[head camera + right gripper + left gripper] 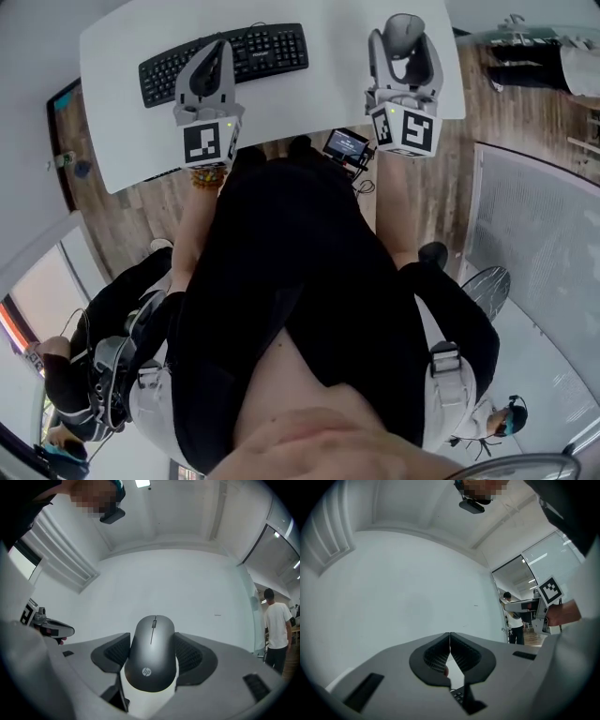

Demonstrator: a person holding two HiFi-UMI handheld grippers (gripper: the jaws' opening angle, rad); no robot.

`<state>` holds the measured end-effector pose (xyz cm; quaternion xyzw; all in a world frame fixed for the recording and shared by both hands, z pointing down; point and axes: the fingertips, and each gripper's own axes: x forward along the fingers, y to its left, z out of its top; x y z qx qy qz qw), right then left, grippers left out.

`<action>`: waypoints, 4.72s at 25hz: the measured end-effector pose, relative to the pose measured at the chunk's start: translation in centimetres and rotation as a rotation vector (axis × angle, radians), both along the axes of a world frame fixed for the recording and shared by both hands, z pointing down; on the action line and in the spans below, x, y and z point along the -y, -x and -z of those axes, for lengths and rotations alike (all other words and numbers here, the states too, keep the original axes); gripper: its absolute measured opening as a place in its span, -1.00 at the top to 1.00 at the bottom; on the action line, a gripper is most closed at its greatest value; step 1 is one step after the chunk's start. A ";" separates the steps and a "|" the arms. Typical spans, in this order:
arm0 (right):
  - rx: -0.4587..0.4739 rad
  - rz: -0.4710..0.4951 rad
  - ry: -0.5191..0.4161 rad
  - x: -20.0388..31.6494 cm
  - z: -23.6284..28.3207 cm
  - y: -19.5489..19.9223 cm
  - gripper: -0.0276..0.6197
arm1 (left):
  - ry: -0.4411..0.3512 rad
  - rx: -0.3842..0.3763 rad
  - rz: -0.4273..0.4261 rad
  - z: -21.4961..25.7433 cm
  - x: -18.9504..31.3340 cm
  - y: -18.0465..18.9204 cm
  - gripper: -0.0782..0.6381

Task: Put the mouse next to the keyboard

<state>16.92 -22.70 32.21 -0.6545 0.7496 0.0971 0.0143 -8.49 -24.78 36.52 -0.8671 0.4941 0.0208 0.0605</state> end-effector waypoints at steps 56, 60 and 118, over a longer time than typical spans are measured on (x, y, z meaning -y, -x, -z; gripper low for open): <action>0.036 0.035 0.522 10.4 -21.2 -1.4 0.01 | 0.141 0.044 0.105 -5.2 0.8 0.0 0.74; 0.030 0.037 0.583 10.9 -24.1 -1.3 0.01 | 0.150 0.037 0.113 -5.5 0.8 0.2 0.74; 0.106 0.022 0.780 10.9 -33.8 -1.7 0.00 | 0.181 0.027 0.067 -7.7 0.5 1.7 0.74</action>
